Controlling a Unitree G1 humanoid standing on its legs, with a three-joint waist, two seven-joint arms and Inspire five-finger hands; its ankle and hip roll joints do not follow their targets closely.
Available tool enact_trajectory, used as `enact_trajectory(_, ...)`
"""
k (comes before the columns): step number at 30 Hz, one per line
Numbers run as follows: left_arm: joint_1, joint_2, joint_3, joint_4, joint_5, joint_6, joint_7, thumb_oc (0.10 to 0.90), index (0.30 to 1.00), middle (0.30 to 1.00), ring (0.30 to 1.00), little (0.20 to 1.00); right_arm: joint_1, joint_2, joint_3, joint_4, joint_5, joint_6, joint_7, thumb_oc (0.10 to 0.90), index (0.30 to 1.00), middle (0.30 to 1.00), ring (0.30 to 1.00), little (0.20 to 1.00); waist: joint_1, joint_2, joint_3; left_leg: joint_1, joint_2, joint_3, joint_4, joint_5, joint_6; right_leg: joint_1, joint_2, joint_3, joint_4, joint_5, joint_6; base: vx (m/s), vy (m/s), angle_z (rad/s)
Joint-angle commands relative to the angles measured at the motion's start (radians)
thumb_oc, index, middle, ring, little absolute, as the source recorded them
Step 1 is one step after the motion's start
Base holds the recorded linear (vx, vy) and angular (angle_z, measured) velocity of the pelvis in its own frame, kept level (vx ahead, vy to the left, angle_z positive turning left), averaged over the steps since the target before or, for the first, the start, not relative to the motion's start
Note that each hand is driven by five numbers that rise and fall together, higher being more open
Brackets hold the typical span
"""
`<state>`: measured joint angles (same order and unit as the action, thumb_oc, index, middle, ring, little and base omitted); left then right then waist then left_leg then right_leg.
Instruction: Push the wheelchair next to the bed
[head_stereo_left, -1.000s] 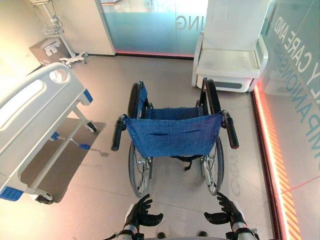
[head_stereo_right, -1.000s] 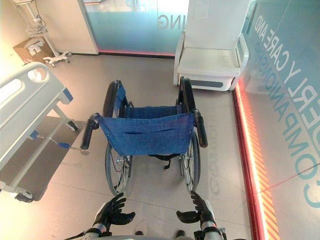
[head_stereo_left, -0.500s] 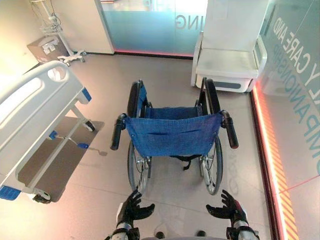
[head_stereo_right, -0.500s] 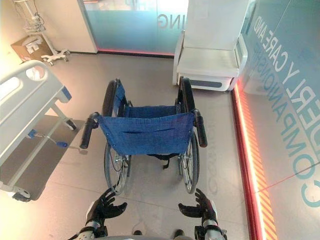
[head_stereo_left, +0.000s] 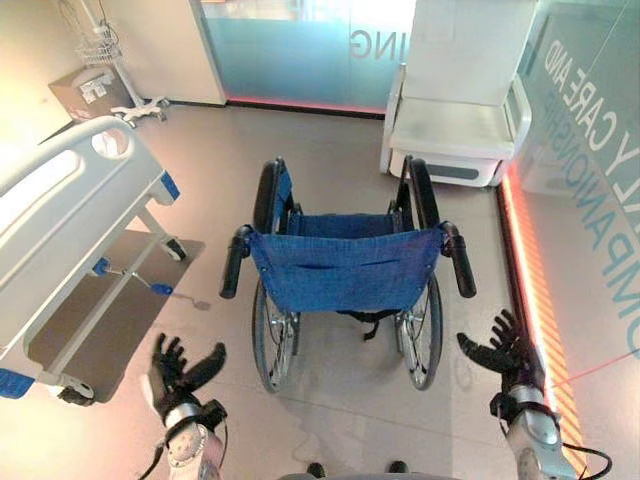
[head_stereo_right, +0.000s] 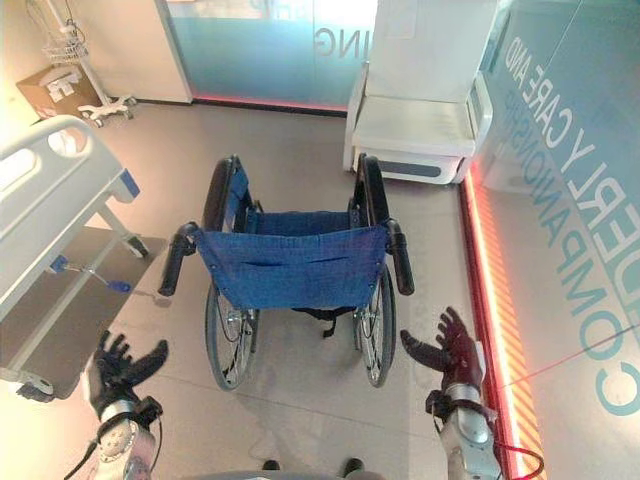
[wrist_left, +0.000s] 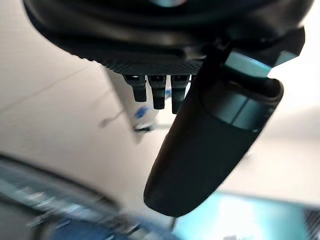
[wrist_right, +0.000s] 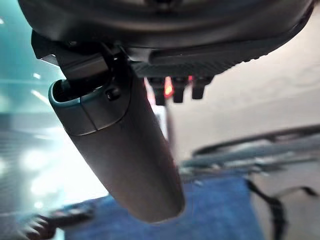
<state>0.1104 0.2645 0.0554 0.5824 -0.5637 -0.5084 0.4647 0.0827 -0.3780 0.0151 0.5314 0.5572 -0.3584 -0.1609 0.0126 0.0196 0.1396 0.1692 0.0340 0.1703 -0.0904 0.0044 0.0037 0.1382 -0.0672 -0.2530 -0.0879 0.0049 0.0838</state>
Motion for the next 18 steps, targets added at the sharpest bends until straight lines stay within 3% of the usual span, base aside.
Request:
enact_trajectory(1,-0.113,0.101,0.033,-0.072,0.101,-0.147,0.088,0.800,0.900,0.900,0.900,0.900,-0.129,-0.077,-0.068,-0.129,0.029,-0.125,-0.058,0.800,0.900,0.900,0.900,0.900,-0.022,-0.017,-0.038,0.006,-0.051,0.007,0.006,-0.073,0.007,-0.014,-0.022,-0.011,0.064,-0.047,0.011,0.00,0.000,0.00)
enact_trajectory(5,-0.134,0.138,0.056,-0.129,0.133,-0.138,0.127,0.800,0.900,0.900,0.900,0.900,-0.145,-0.089,-0.088,-0.208,0.016,-0.142,-0.089,0.800,0.900,0.900,0.900,0.900,-0.024,-0.014,-0.042,0.003,-0.051,0.005,0.006,-0.072,0.004,-0.013,-0.024,-0.013,0.061,-0.048,0.011,0.00,0.000,0.00)
enact_trajectory(12,-0.235,0.235,0.042,-0.240,0.157,-0.062,0.126,0.800,0.900,0.900,0.900,0.900,-0.225,-0.135,-0.084,-0.348,-0.022,-0.143,-0.189,0.800,0.900,0.900,0.900,0.900,-0.026,-0.006,-0.052,-0.001,-0.053,0.005,0.010,-0.067,0.001,-0.007,-0.024,-0.013,0.054,-0.050,0.011,0.00,0.000,0.00)
enact_trajectory(18,-0.315,0.280,-0.006,-0.330,0.087,0.017,-0.008,0.800,0.900,0.900,0.900,0.900,-0.299,-0.165,-0.046,-0.415,-0.055,-0.080,-0.196,0.800,0.900,0.900,0.900,0.900,-0.024,-0.005,-0.055,-0.006,-0.057,0.002,0.013,-0.065,0.005,-0.008,-0.023,-0.011,0.054,-0.049,0.012,0.00,0.000,0.00)
